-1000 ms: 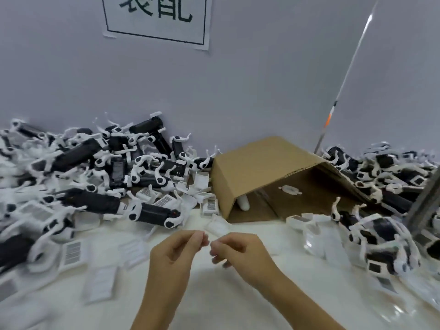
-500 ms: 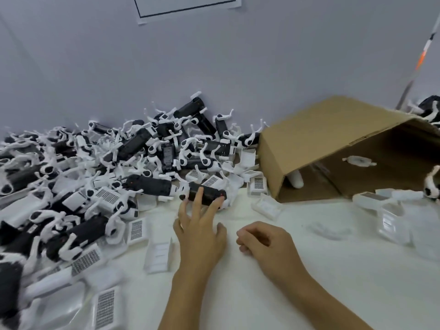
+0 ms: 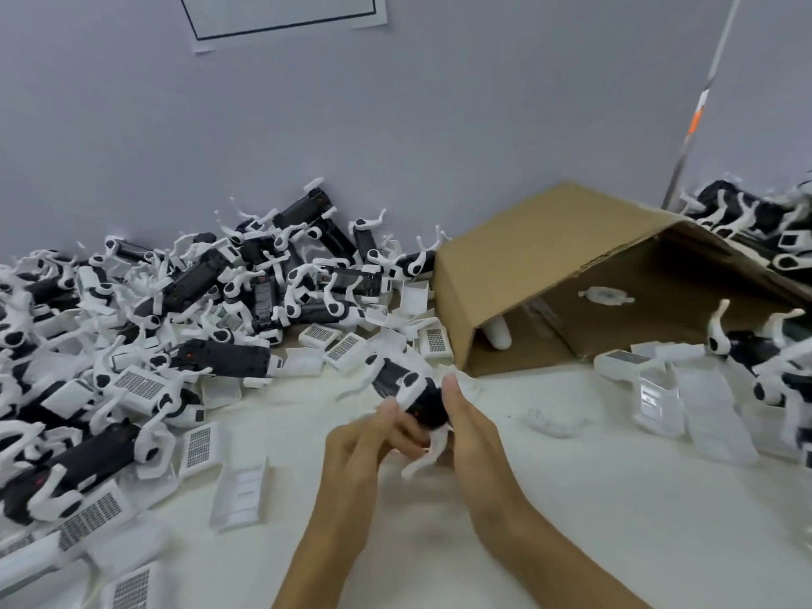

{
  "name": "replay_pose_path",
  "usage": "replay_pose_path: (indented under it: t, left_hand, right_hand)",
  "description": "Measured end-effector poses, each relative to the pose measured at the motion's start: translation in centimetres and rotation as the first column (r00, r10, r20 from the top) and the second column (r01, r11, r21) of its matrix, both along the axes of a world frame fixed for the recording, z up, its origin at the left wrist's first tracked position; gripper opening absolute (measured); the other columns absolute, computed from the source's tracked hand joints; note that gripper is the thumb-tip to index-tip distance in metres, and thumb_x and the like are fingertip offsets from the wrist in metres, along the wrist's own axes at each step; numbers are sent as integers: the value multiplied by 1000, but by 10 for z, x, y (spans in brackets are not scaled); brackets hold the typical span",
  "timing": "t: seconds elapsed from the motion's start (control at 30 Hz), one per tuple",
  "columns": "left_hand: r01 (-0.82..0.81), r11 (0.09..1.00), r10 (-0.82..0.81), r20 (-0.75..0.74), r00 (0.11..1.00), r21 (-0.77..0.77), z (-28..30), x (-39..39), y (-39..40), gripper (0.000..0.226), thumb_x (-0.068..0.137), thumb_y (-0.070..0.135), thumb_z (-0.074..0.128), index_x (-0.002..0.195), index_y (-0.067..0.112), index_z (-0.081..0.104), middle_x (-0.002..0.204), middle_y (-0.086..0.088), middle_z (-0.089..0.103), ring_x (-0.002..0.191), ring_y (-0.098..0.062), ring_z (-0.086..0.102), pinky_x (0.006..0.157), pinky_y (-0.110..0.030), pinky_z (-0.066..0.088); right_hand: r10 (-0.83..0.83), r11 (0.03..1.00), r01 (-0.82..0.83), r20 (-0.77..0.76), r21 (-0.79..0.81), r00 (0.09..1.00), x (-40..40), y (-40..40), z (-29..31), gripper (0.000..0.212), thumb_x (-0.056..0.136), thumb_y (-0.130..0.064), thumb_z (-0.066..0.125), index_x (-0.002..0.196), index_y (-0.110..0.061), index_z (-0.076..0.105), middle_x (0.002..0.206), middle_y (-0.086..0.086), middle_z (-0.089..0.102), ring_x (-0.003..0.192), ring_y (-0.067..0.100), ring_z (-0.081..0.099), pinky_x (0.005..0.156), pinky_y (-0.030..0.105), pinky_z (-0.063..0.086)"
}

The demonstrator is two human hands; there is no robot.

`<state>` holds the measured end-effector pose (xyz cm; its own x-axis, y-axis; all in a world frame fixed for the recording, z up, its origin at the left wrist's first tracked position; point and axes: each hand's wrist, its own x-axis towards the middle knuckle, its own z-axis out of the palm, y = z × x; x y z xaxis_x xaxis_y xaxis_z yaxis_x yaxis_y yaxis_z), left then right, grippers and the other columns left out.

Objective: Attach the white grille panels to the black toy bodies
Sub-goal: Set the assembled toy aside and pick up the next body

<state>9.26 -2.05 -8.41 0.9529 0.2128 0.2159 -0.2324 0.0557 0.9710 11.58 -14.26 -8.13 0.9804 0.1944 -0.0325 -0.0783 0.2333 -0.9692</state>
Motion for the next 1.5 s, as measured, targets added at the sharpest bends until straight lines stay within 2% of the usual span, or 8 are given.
replay_pose_path:
  t: [0.2,0.37,0.6,0.87,1.1,1.23,1.33,1.5]
  left_hand:
    - [-176,881,44,-294,955,-439,14,0,-7,58,94,45,54,49,9,62,61,-11,64,55,-23,65,63,-36,55]
    - [-3,911,-93,-214,972,-413,23,-4,21,52,85,25,74,128,-2,63,126,-28,65,118,-48,60,106,-59,44]
    - [-16,936,-37,-146,989,-351,22,-6,6,44,62,28,82,103,9,79,107,-17,76,93,-31,75,69,-31,60]
    - [32,939,-82,-130,988,-343,21,-7,4,41,67,25,86,106,11,79,109,-15,76,98,-28,74,72,-25,59]
    - [81,971,-114,-134,984,-226,23,-8,13,36,67,25,84,103,21,80,107,-10,77,97,-28,75,71,-27,59]
    - [-24,1000,24,-102,995,7,23,-10,19,35,63,16,93,95,26,82,95,-3,79,92,-21,76,66,-22,58]
    - [-207,855,186,91,978,476,22,-14,21,57,68,16,89,106,53,68,92,24,74,89,-1,70,70,-24,57]
    - [-278,683,141,251,958,676,28,-15,29,65,57,38,68,120,50,59,91,30,69,93,5,63,72,-35,56]
  right_hand:
    - [-24,999,31,189,-36,982,-8,-4,-4,51,83,-43,80,128,-25,68,113,-7,76,100,19,72,87,34,58]
    - [83,988,-38,319,-147,944,-13,-6,-4,57,82,-35,72,136,-43,57,127,-18,68,116,9,65,97,30,53]
    - [56,974,16,313,-226,948,-18,2,-6,71,64,-59,81,129,-44,57,125,-23,63,117,-5,60,94,17,50]
    - [-10,966,112,399,-235,917,-14,-1,-6,47,63,-56,85,105,-41,71,97,-9,76,93,10,72,78,16,54]
    - [68,938,83,413,-337,908,-14,-3,-3,43,70,-48,88,109,-45,71,98,-14,76,97,7,72,83,21,57]
    - [191,926,-45,361,-375,913,-10,-4,-9,80,67,-37,92,136,-49,53,131,-26,62,124,-5,56,103,20,46]
    - [237,921,-65,421,-384,876,-11,-4,-12,93,74,-24,82,150,-44,32,147,-28,47,139,-4,41,115,29,31]
    - [214,949,-63,483,-310,849,-11,-6,-14,81,77,-23,77,143,-48,38,139,-22,57,132,10,54,109,39,44]
